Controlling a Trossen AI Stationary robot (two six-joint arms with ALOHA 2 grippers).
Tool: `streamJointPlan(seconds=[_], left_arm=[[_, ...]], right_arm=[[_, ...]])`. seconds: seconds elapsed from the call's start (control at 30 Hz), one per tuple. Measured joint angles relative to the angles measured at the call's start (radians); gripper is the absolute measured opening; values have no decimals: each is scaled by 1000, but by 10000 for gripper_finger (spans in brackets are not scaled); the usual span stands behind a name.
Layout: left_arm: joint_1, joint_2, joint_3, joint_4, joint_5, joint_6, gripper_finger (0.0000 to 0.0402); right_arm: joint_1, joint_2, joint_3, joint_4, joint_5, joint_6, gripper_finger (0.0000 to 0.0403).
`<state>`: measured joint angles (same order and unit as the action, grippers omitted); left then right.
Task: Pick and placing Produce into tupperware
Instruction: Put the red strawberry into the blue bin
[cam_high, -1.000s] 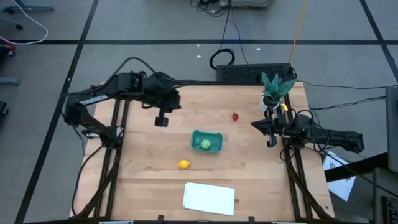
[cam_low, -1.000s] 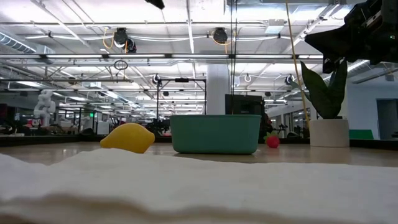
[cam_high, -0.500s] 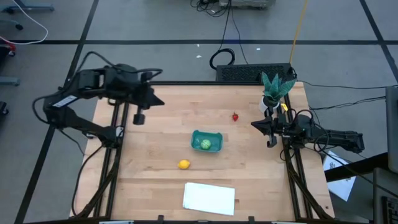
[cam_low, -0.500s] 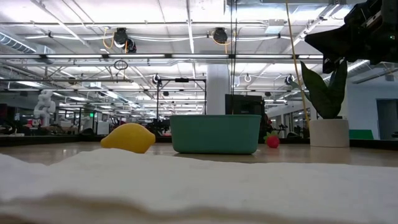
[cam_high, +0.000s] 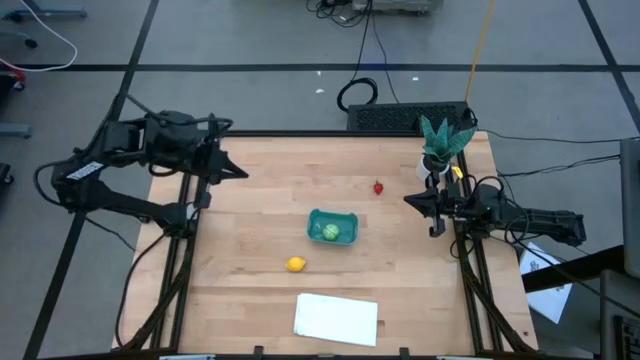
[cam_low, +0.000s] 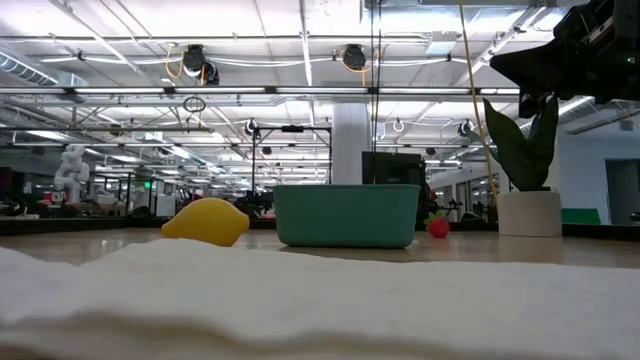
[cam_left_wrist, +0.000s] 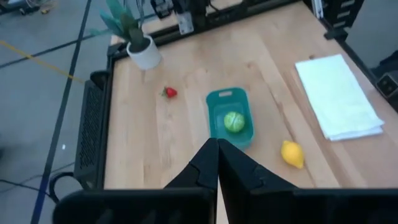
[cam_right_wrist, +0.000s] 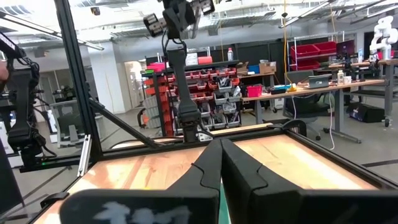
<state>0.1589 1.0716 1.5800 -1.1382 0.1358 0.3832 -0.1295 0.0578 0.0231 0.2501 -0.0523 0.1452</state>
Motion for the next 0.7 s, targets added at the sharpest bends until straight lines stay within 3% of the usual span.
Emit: streamJointPlan(seconds=[0.47,0.7], left_arm=[[79,-272,-459,459,-23,-151,10],[123,-362,-664,678,45,-204,10]], right_arm=[[0,0,0,0,0,0,0],[0,0,0,0,0,0,0]])
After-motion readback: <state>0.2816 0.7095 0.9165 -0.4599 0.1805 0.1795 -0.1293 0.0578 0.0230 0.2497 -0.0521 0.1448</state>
